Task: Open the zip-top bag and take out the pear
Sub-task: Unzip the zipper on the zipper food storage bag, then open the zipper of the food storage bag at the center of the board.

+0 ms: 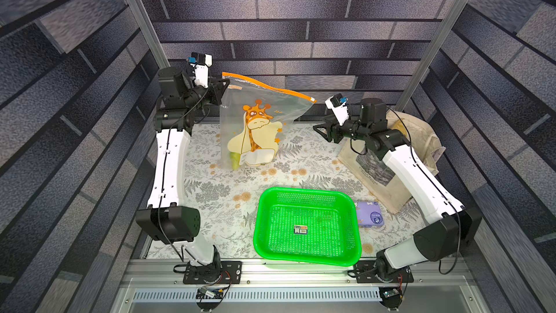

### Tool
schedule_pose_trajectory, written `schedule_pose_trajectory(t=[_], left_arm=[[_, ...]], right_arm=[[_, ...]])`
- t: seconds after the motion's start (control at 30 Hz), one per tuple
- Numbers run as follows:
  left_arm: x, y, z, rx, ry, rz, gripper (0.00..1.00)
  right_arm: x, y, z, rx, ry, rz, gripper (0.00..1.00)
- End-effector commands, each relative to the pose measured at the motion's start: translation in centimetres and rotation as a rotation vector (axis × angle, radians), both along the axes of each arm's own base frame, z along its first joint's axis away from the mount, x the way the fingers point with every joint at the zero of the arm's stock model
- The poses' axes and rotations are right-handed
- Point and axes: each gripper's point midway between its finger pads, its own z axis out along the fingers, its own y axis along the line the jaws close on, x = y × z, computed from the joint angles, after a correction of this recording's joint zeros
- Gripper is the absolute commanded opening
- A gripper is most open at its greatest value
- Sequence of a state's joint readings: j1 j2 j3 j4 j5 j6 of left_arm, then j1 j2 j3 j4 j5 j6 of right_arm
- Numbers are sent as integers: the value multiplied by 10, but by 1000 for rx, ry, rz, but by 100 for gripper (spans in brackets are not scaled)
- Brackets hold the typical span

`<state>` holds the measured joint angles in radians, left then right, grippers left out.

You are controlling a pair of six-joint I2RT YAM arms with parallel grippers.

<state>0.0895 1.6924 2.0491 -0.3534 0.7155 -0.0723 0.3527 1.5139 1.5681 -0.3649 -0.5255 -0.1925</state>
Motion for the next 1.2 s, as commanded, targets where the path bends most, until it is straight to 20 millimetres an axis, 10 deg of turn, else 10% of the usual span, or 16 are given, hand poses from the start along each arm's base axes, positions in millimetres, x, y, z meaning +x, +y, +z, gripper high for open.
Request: schedule_pose_trajectory(t=[0.0, 0.2, 0.33, 0.7, 0.87, 1.17], left_arm=[[15, 2, 27, -7, -55, 56, 0], [39, 23, 51, 34, -116, 152, 0], [24, 1, 56, 67, -140, 54, 0], [-68, -159, -105, 255, 53, -257, 0], [-73, -176, -173, 182, 222, -303, 1], [-86, -209, -214, 220, 290, -410, 5]], right_arm=[[1, 3, 20, 76, -15, 6, 64], [-3, -4, 5, 43, 0, -32, 64], [-6, -10, -6, 28, 16, -54, 64], [-11, -11, -45, 49, 162, -87, 64], [-10, -19, -63, 91, 295, -164, 62], [-11, -37, -102, 200, 609, -340, 53]])
